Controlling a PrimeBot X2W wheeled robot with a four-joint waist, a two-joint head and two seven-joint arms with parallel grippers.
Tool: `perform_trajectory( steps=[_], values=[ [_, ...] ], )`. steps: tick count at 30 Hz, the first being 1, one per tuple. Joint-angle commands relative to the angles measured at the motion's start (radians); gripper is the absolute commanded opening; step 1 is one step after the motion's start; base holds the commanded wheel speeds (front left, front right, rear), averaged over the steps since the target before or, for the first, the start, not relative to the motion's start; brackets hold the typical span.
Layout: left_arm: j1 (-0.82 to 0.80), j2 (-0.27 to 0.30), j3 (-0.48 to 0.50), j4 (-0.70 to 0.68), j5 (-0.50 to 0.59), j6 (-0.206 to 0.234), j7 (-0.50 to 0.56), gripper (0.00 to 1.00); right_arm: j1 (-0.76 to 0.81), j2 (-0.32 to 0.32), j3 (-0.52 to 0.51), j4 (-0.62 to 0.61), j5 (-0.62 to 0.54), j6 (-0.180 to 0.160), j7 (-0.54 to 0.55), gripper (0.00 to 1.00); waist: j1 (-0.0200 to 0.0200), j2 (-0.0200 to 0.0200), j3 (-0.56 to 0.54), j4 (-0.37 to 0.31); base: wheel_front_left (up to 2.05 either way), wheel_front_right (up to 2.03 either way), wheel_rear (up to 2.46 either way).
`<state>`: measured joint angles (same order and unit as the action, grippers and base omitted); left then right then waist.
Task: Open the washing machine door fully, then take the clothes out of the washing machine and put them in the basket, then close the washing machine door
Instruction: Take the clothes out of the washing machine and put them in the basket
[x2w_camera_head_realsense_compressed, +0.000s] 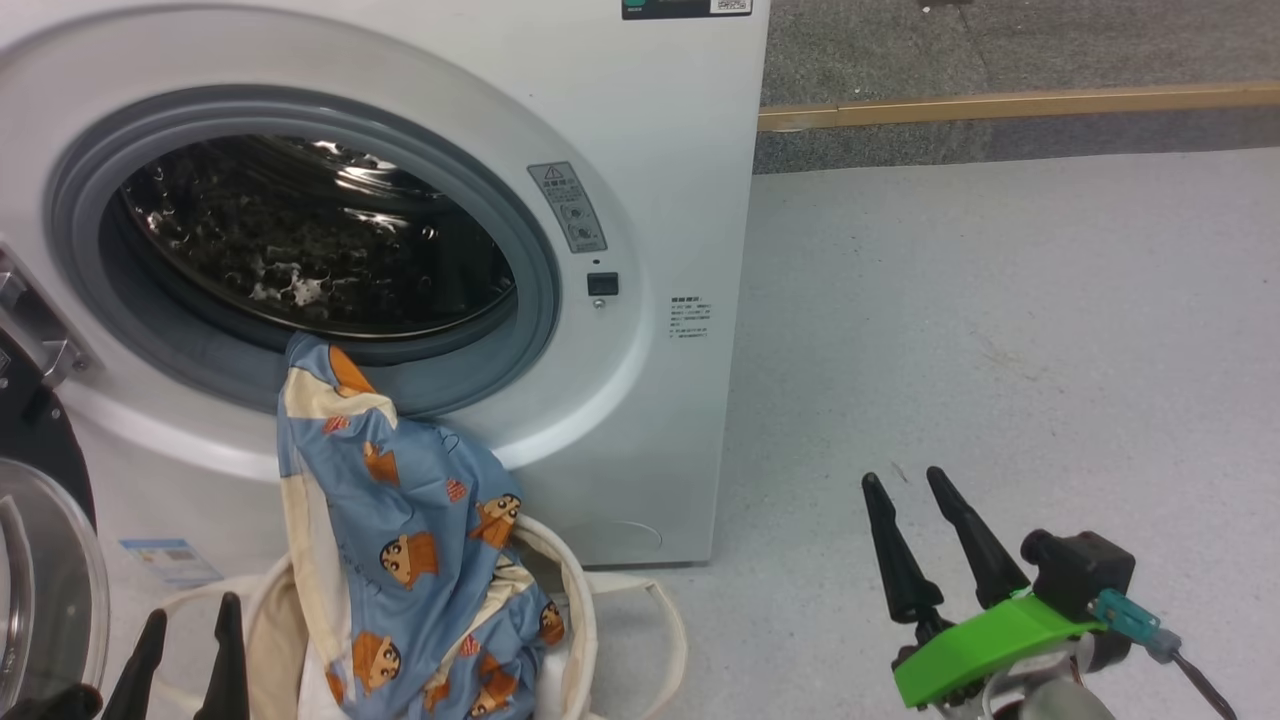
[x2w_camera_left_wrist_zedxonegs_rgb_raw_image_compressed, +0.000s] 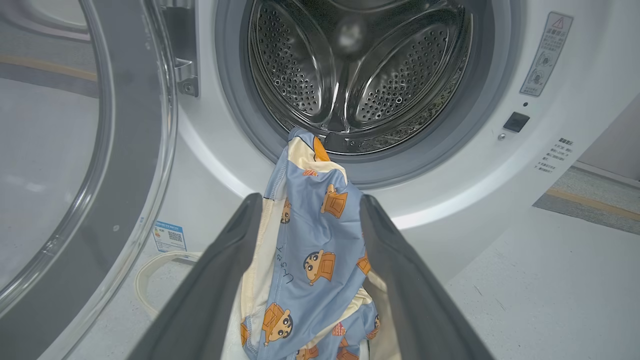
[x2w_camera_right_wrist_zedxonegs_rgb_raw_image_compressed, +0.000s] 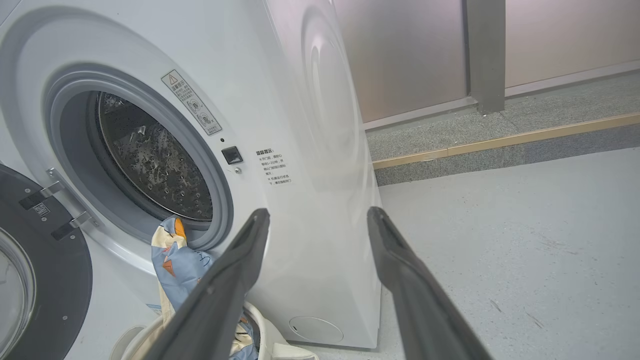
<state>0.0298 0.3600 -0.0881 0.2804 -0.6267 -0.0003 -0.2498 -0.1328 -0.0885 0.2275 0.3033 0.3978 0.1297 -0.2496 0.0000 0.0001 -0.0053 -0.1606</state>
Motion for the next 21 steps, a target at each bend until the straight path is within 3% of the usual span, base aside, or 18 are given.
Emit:
perform_trajectory(
  steps=[1,21],
  values=[
    [-0.06,0.023,0.035,-0.021,0.004,-0.002,-0.009,1.0,-0.024,0.002,0.021,-0.029,0.004,0.001,-0.012,1.0,0.0,-0.0001,0.001,0.001,0.0,0.0,0.0],
    [-0.17,0.021,0.0,0.081,0.002,-0.044,-0.004,1.0,-0.033,0.003,0.01,-0.045,-0.003,0.001,-0.012,1.0,0.0,-0.0001,0.058,0.004,0.0,0.0,0.0]
  ],
)
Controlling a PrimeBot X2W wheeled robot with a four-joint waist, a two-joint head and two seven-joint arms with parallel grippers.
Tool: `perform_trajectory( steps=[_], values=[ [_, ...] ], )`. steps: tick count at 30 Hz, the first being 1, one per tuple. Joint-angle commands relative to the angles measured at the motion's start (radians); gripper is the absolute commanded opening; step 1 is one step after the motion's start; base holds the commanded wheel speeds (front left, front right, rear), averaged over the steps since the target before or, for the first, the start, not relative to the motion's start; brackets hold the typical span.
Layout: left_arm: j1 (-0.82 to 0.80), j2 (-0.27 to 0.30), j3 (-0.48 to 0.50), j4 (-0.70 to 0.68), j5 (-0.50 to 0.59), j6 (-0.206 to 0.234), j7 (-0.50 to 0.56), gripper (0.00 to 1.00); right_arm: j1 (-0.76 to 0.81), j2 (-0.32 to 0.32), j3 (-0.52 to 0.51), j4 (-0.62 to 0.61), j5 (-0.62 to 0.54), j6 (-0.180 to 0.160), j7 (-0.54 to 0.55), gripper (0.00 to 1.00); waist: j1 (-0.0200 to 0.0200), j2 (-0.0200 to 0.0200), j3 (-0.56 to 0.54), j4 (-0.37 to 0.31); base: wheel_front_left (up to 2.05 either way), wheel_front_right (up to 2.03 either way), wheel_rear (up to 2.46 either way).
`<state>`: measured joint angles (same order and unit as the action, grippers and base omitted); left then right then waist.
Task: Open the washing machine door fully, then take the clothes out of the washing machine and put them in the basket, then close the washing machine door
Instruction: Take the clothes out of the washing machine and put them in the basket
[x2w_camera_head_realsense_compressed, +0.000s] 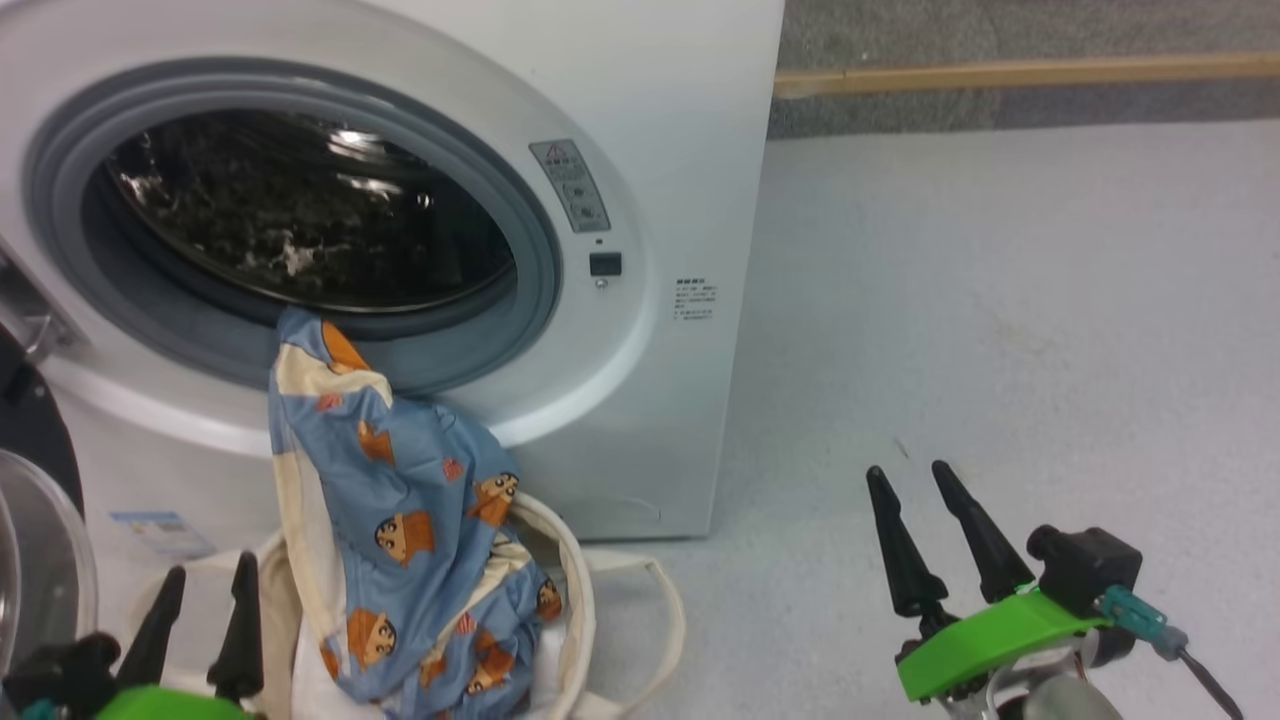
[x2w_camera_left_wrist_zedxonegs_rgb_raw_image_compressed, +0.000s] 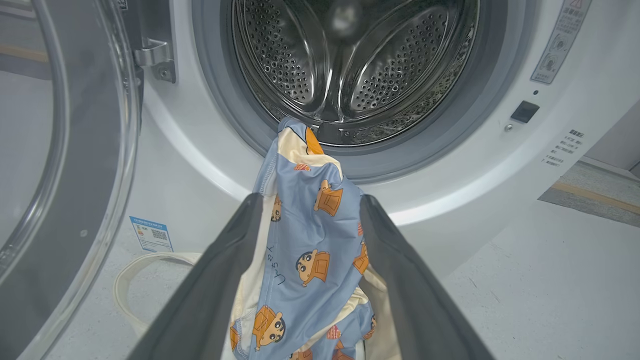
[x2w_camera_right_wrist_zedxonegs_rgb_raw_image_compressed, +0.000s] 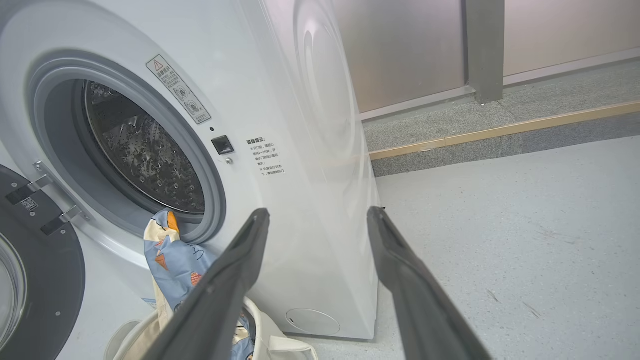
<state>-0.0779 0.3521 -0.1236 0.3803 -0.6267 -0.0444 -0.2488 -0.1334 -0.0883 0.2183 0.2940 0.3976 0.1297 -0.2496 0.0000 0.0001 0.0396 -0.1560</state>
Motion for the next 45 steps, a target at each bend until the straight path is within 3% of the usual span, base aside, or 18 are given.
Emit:
perform_trajectory(
  steps=[1,10,19,27,34,45],
  values=[
    [-0.078,0.029,0.034,-0.01,-0.001,-0.003,-0.002,1.0,-0.037,0.003,0.018,-0.04,-0.003,0.001,-0.012,1.0,0.0,-0.0001,0.023,0.0,0.0,0.0,0.0],
    [-0.245,0.04,-0.002,0.114,-0.009,-0.042,0.044,1.0,-0.077,0.009,0.007,-0.06,-0.01,0.001,-0.012,1.0,0.0,-0.0001,0.125,-0.008,0.0,0.0,0.0],
    [-0.477,0.044,-0.075,0.369,-0.019,-0.081,0.063,1.0,-0.118,0.016,-0.001,-0.083,-0.022,0.001,-0.012,1.0,0.0,-0.0001,0.255,-0.035,0.0,0.0,0.0],
    [-0.653,0.035,-0.167,0.514,-0.082,-0.086,0.051,1.0,-0.154,0.01,-0.017,-0.108,-0.038,0.001,-0.012,1.0,0.0,-0.0001,0.35,-0.065,0.0,0.0,0.0],
    [-0.755,0.061,-0.268,0.587,-0.179,-0.086,0.044,1.0,-0.168,0.01,-0.014,-0.125,-0.044,0.001,-0.012,1.0,0.0,-0.0001,0.403,-0.086,0.0,0.0,0.0],
    [-0.842,0.086,-0.383,0.667,-0.268,-0.086,0.044,1.0,-0.173,0.007,-0.011,-0.141,-0.045,0.001,-0.012,1.0,0.0,-0.0001,0.444,-0.1,0.0,0.0,0.0]
  ],
)
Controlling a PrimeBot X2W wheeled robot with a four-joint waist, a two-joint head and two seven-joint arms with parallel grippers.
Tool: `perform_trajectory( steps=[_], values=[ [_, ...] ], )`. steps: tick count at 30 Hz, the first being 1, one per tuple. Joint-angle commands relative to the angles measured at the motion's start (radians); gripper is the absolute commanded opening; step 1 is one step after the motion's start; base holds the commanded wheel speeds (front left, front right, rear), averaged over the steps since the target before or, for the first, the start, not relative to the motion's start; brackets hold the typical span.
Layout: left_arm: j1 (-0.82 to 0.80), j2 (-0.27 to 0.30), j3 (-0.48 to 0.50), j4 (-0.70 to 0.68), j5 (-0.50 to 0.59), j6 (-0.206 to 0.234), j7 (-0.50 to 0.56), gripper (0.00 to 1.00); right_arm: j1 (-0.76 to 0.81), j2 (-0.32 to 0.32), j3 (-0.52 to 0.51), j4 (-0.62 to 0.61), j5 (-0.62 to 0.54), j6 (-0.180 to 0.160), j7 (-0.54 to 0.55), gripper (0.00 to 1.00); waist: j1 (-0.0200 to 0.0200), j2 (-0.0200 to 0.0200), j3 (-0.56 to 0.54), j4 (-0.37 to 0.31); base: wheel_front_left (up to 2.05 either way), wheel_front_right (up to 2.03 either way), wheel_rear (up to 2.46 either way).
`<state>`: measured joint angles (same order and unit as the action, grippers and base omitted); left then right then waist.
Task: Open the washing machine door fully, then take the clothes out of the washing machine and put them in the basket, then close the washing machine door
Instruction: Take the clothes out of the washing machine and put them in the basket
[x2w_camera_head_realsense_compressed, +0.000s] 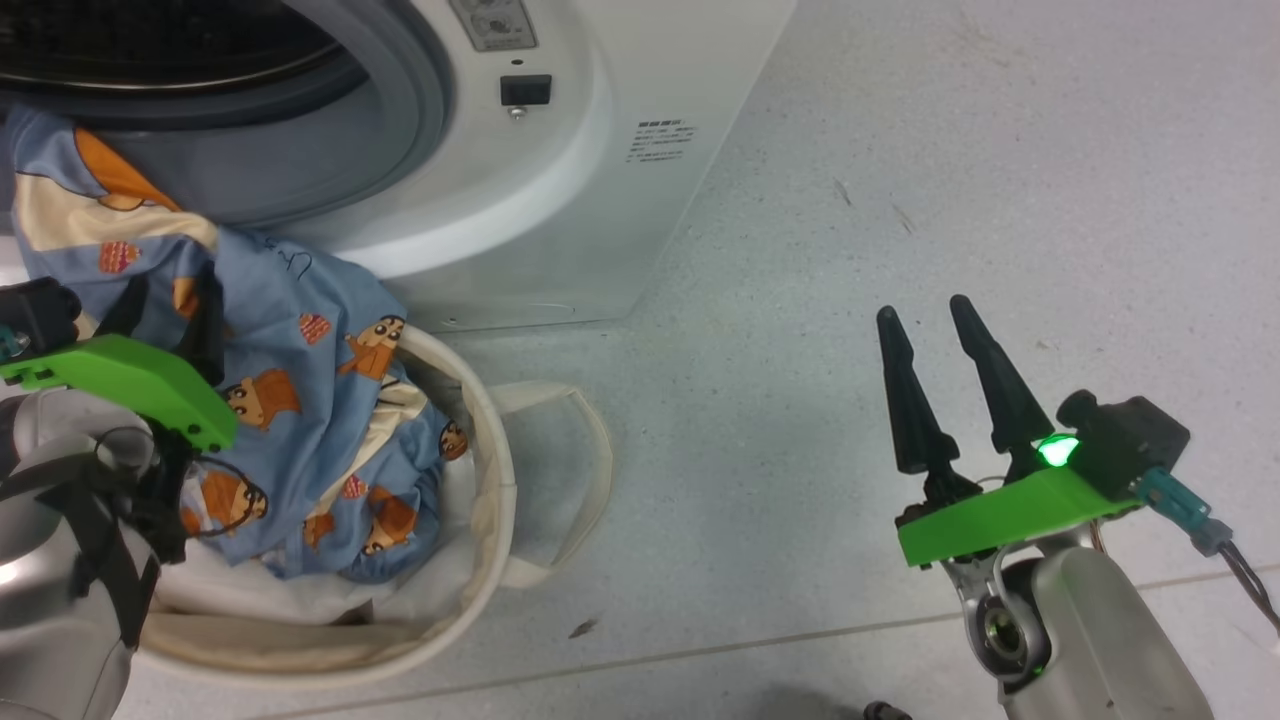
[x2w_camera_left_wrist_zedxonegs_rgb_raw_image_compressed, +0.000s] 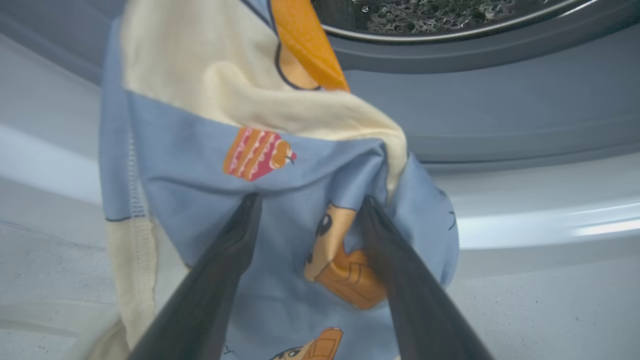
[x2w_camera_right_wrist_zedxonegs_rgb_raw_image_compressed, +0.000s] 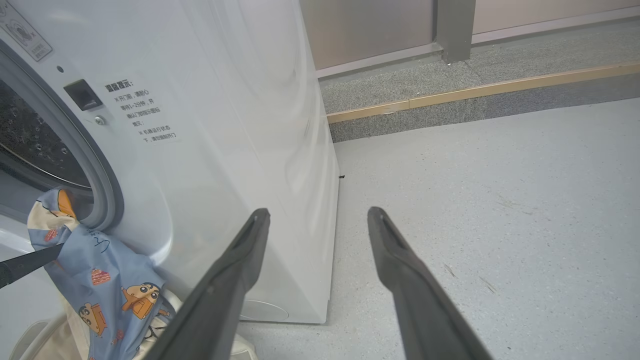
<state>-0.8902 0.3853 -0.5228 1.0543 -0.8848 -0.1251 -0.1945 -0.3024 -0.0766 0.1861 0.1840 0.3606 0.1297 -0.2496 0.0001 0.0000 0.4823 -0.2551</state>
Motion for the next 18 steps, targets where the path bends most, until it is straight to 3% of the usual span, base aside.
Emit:
perform_trajectory(
  steps=[1,3,4,5,18],
  values=[
    [-0.034,0.054,0.005,-0.006,-0.015,-0.005,-0.014,1.0,-0.004,-0.005,0.021,-0.032,-0.008,0.001,-0.012,1.0,-0.0001,0.0,0.003,-0.002,0.0,0.0,0.0],
    [-0.039,0.058,-0.017,-0.005,-0.025,-0.005,-0.025,1.0,-0.004,-0.006,0.019,-0.032,-0.009,0.001,-0.012,1.0,-0.0001,0.0,0.003,-0.002,0.0,0.0,0.0],
    [-0.041,0.06,-0.027,-0.002,-0.028,-0.005,-0.031,0.13,-0.004,-0.006,0.017,-0.031,-0.01,0.001,-0.012,1.0,-0.0001,0.0,0.002,-0.002,0.0,0.0,0.0],
    [-0.042,0.061,-0.036,0.0,-0.034,-0.005,-0.036,0.0,-0.003,-0.007,0.016,-0.031,-0.01,0.001,-0.012,1.0,-0.0001,0.0,0.001,-0.002,0.0,0.0,0.0],
    [-0.004,0.052,-0.137,-0.021,-0.078,-0.006,-0.065,0.0,0.01,-0.015,0.013,-0.017,-0.01,0.001,-0.012,1.0,-0.0001,0.0,-0.059,0.04,0.0,0.0,0.0]
  ],
)
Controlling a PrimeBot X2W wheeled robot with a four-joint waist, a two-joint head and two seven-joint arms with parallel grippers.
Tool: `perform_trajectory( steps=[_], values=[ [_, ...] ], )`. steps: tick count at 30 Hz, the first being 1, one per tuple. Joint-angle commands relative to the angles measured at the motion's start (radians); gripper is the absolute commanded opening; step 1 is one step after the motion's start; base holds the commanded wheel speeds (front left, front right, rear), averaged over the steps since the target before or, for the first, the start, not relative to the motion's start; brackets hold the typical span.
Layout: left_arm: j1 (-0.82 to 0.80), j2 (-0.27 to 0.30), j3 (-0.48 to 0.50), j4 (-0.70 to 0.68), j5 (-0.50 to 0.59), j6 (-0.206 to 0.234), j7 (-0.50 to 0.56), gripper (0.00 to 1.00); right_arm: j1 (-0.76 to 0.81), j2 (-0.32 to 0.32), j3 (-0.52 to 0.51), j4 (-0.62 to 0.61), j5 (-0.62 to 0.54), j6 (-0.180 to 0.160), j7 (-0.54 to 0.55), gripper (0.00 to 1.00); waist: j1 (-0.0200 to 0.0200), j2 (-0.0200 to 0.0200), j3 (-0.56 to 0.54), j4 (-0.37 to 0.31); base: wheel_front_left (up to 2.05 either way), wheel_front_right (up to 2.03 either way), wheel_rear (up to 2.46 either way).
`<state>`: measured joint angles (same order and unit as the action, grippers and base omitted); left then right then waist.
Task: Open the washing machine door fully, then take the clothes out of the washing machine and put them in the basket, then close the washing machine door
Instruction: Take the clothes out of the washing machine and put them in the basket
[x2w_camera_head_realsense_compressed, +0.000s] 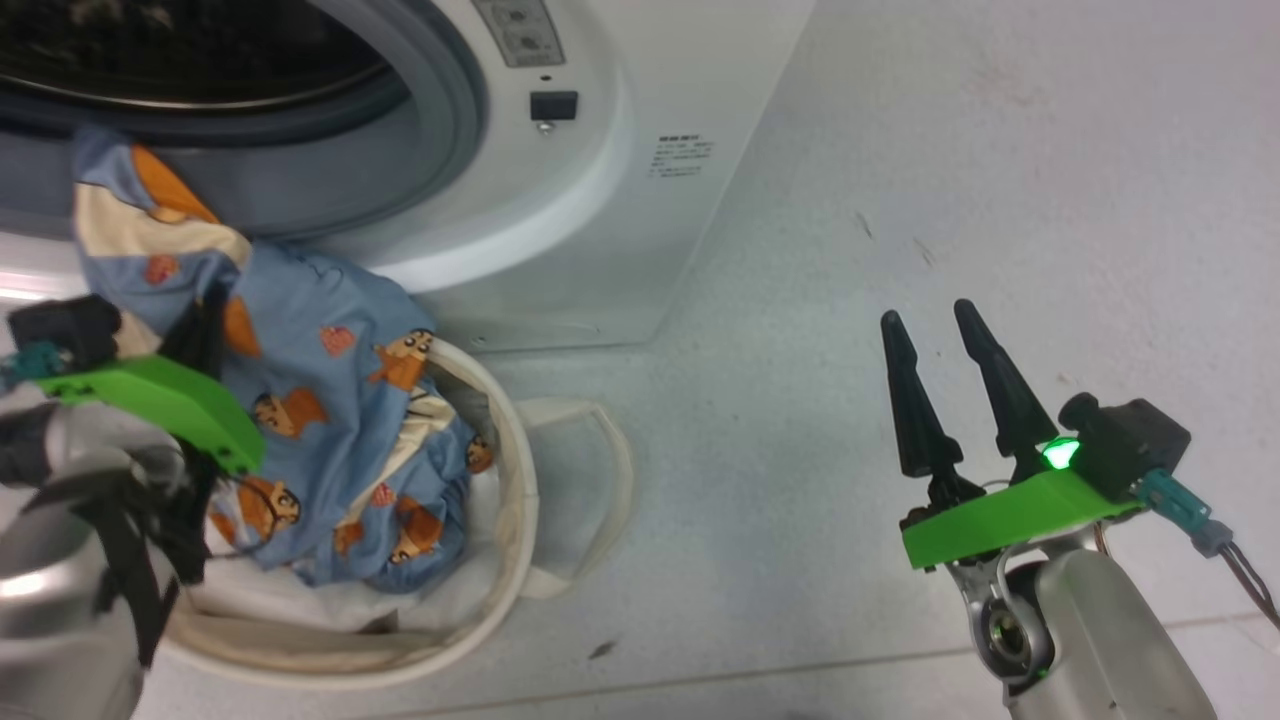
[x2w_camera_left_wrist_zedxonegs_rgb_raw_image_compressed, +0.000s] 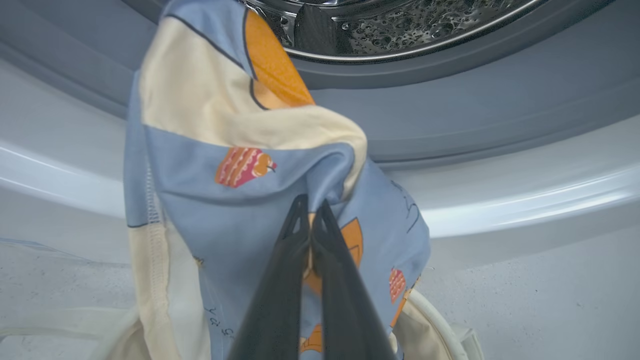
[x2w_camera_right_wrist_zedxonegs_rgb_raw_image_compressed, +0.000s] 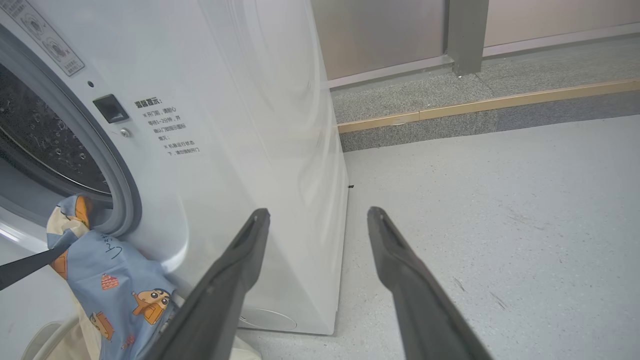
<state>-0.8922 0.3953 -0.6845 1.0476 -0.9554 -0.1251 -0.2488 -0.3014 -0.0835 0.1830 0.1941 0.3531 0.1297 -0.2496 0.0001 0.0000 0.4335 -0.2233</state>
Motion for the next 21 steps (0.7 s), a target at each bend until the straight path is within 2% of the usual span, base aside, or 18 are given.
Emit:
perform_trajectory(
  steps=[1,8,14,21],
  values=[
    [0.01,0.04,0.016,-0.019,-0.007,-0.006,-0.012,0.0,0.011,-0.009,0.017,-0.024,-0.001,0.001,-0.012,1.0,-0.0001,0.0,-0.02,0.013,0.0,0.0,0.0],
    [0.139,0.005,-0.07,-0.058,-0.038,-0.006,-0.002,0.0,0.032,-0.015,0.025,0.005,0.008,0.001,-0.012,1.0,-0.0001,0.0,-0.102,0.049,0.0,0.0,0.0],
    [0.252,-0.008,-0.132,-0.077,-0.112,-0.006,0.102,0.0,0.047,-0.017,0.037,0.023,0.016,0.001,-0.012,1.0,-0.0001,0.0,-0.153,0.066,0.0,0.0,0.0],
    [0.284,-0.002,-0.144,-0.054,-0.222,-0.006,0.221,0.0,0.033,-0.029,0.044,0.012,0.022,0.001,-0.012,1.0,-0.0001,0.0,-0.116,0.057,0.0,0.0,0.0]
  ],
)
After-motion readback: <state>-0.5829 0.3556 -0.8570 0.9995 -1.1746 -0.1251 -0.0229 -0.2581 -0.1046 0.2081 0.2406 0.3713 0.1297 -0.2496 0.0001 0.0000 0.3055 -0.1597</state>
